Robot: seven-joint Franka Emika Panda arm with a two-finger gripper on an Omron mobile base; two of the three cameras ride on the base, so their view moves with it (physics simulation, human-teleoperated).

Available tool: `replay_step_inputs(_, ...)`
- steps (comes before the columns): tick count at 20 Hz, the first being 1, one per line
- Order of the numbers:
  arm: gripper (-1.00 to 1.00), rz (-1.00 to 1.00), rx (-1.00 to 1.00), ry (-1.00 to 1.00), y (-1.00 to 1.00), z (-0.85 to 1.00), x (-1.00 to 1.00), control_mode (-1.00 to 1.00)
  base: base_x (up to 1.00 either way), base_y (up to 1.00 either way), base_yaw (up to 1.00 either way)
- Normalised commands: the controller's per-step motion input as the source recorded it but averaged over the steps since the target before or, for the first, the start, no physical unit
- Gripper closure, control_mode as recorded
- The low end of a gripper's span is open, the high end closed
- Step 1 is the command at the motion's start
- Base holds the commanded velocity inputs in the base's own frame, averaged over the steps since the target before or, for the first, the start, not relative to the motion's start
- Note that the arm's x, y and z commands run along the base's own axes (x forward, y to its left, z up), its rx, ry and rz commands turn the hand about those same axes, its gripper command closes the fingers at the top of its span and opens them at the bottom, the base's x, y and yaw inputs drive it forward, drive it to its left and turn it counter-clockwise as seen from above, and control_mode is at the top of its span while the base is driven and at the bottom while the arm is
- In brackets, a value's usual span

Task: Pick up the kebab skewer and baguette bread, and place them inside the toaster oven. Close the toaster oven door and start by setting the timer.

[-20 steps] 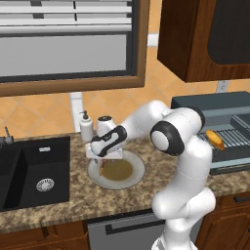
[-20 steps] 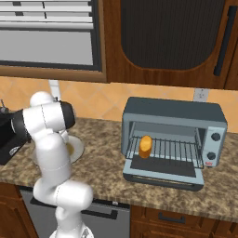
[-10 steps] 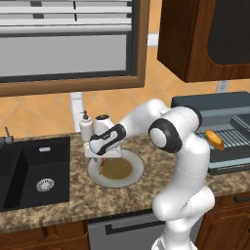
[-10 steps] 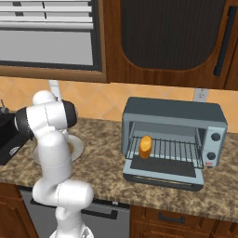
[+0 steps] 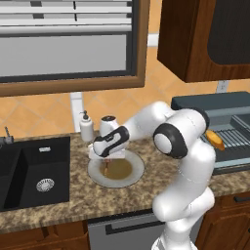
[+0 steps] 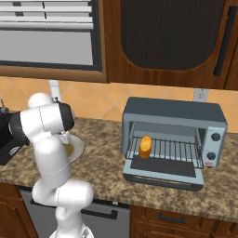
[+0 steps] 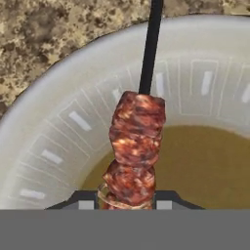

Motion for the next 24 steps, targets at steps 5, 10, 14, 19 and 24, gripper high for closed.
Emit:
replay_step_inputs(5,1.0,0.19,0.06,-0.09,-0.43,0.92,-0.62,-1.0,0.0,0.0,0.0)
replay_step_inputs(10,1.0,0.34,0.0,-0.12,-0.8,1.0,-0.99,-1.0,0.0,0.0,0.0)
replay_step_inputs(14,1.0,0.43,0.0,-0.17,-1.0,0.85,-0.98,-1.0,0.0,0.0,0.0)
replay_step_inputs(19,1.0,0.46,-0.03,-0.17,-1.0,0.61,-0.89,-1.0,0.0,0.0,0.0)
replay_step_inputs(24,1.0,0.4,-0.05,-0.19,-1.0,0.57,-0.71,-1.0,0.0,0.0,0.0)
